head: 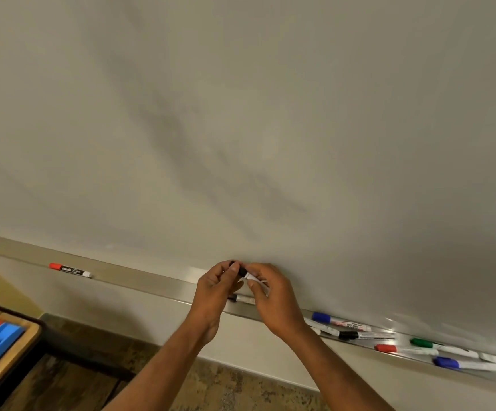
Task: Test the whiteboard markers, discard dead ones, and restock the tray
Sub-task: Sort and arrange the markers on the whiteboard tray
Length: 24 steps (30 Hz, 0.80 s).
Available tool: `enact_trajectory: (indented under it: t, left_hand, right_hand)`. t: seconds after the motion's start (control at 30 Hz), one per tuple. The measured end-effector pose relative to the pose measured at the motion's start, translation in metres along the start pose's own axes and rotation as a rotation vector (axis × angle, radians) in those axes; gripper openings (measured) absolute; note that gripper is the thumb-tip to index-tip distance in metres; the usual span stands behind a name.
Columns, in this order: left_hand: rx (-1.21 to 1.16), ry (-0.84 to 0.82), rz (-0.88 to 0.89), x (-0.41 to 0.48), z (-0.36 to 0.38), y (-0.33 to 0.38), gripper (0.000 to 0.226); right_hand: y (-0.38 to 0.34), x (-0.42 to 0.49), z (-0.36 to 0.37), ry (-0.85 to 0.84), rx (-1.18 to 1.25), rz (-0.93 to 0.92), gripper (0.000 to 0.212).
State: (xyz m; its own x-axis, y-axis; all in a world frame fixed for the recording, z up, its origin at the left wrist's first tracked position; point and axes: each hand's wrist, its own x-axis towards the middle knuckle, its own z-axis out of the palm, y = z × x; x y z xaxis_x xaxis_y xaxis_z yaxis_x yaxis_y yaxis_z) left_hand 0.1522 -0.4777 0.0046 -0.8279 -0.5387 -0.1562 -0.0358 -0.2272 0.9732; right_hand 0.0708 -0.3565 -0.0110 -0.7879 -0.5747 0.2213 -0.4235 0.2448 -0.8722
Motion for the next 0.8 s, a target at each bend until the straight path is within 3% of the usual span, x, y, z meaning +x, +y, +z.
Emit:
enact_trajectory:
  t: [0.27, 0.8]
  left_hand:
    - [-0.115, -0.145, 0.075, -0.049, 0.053, 0.082, 0.029]
    - [-0.184, 0.038, 0.212, -0.110, 0.162, 0.207, 0.025]
  right_hand:
    - [-0.072, -0.010, -0.060, 0.119, 0.069, -0.129, 0.022]
    - [-0.176, -0.024, -0.173, 0.342, -0.230, -0.335, 0.030]
